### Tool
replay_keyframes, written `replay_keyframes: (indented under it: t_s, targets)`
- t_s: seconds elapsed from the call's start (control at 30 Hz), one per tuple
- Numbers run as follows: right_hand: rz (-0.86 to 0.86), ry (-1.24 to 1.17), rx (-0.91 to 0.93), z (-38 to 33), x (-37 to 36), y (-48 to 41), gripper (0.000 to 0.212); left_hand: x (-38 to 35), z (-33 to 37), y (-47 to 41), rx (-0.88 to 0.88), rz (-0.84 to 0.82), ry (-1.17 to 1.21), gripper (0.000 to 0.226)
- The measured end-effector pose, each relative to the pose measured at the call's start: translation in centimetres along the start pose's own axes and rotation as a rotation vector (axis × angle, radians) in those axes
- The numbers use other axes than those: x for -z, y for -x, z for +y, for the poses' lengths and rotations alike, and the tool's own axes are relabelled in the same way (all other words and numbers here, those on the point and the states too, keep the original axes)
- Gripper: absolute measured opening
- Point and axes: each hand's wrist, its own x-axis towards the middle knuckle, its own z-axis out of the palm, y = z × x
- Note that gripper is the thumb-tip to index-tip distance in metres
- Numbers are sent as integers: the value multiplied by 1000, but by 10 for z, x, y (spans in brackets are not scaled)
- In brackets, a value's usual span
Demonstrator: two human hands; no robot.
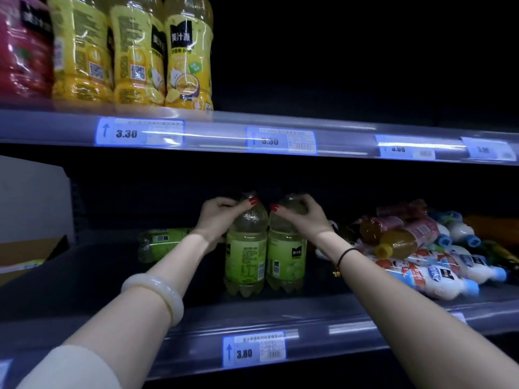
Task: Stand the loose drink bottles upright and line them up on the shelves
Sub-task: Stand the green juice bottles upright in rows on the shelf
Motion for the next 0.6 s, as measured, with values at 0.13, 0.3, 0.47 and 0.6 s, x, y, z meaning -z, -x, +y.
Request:
replay_keyframes:
  t_s: [0.13, 0.3, 0.47, 0.6]
  targets:
    - [-165, -148, -130, 16, 5, 15, 75, 3, -32, 19, 120, -311, 47, 75]
    - [-24, -147, -52, 20, -5, 21, 77, -12, -35, 30, 40, -207, -9, 42]
    - [112, -271, 96, 18, -9, 47, 79, -6, -29, 52, -97, -124, 21, 47]
    - [191, -264, 193, 4, -6, 75, 78, 6, -13, 74, -149, -117, 59, 46]
